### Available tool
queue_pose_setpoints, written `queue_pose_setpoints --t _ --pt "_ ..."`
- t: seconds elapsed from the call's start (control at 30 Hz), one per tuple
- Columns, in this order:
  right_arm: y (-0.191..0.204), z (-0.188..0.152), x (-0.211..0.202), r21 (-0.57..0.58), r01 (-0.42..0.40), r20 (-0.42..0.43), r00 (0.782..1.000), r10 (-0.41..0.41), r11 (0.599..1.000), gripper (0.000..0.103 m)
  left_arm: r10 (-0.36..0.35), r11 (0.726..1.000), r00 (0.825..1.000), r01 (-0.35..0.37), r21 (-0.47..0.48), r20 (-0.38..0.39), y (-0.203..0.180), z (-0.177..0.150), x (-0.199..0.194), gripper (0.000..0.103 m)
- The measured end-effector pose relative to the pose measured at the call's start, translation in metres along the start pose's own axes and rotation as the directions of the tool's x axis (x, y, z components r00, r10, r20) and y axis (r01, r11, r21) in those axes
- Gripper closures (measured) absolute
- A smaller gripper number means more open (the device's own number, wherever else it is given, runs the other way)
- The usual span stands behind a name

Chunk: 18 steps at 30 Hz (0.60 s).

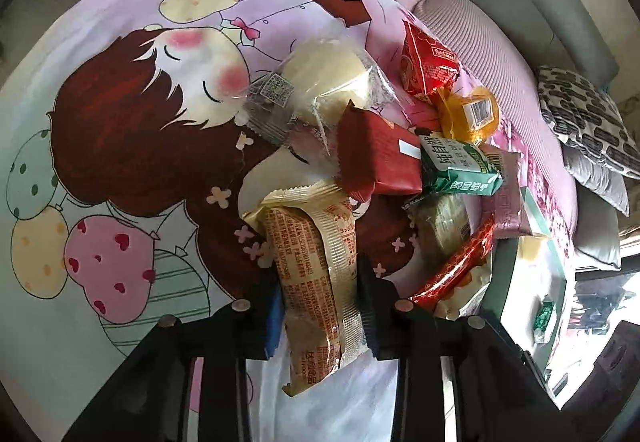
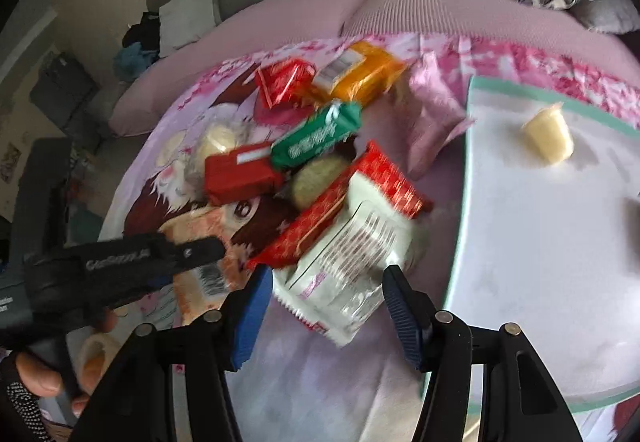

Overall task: Organize snacks
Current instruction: 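Hold the wafer bar in the left gripper while the right gripper grasps the white-and-red pack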

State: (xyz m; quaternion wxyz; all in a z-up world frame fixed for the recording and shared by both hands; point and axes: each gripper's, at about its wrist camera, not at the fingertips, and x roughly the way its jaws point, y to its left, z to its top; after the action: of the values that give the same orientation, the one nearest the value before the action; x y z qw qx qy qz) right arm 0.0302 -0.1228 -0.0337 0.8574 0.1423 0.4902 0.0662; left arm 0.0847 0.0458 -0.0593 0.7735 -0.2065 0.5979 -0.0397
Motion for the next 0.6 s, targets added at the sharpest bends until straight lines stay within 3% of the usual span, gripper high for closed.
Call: queue_pose_setpoints --t 0.17,0.27,0.43,0.6 --pt "0.005 0.015 0.001 -0.093 0.074 0.066 0.996 -0.068 0.993 0.042 -0.019 1.000 1.000 0.019 -0.014 -0.014 0.011 0.000 0.001 0.069" --pt "0.007 0.021 0.008 -0.132 0.046 0.076 0.997 -0.036 0.990 0.042 -0.020 1.000 1.000 0.019 -0.009 -0.013 0.012 -0.001 0.000 0.069" --pt "0.002 0.020 0.023 -0.120 0.016 0.011 1.000 -0.014 0.993 0.040 -0.022 1.000 1.000 0.022 -0.012 -0.011 0.017 -0.001 -0.006 0.069" --pt "-0.009 0.011 0.022 -0.034 -0.035 -0.039 0.999 0.033 0.999 0.039 -0.030 0.999 0.999 0.029 -0.015 -0.017 0.016 -0.002 -0.005 0.069"
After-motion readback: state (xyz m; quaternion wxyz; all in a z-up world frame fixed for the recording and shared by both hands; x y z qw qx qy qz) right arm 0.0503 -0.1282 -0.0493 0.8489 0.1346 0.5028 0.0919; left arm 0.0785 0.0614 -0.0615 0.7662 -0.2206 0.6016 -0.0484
